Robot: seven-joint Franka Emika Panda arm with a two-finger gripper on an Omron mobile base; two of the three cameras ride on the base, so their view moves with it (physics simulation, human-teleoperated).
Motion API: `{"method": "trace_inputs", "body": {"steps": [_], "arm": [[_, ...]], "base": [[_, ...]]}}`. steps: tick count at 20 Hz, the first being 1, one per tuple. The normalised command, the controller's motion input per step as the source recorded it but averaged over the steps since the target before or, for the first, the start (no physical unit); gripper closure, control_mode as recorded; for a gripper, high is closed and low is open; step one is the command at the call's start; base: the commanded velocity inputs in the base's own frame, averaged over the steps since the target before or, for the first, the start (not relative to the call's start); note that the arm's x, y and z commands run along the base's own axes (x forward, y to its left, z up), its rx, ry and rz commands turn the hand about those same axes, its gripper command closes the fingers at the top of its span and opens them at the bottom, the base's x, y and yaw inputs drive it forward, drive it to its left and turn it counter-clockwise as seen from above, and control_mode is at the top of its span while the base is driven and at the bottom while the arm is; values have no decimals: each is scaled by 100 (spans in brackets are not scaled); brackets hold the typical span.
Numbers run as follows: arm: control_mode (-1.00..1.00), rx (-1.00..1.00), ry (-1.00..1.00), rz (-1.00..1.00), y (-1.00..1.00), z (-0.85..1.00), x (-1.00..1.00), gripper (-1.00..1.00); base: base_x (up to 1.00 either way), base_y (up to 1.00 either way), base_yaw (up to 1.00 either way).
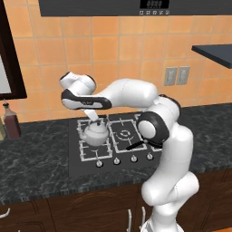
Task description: Pick the kettle from the counter and place it on a stove burner. Then turn the burner on.
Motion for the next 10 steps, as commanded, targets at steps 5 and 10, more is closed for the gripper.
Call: {"method": "trace_inputs", "body": {"steps": [5, 10], "arm": [[-100, -13, 0, -2, 1, -10, 0, 100], [-100, -7, 0, -1, 6, -17, 0, 100]], "base": [[0, 0, 0], [0, 0, 0]]}}
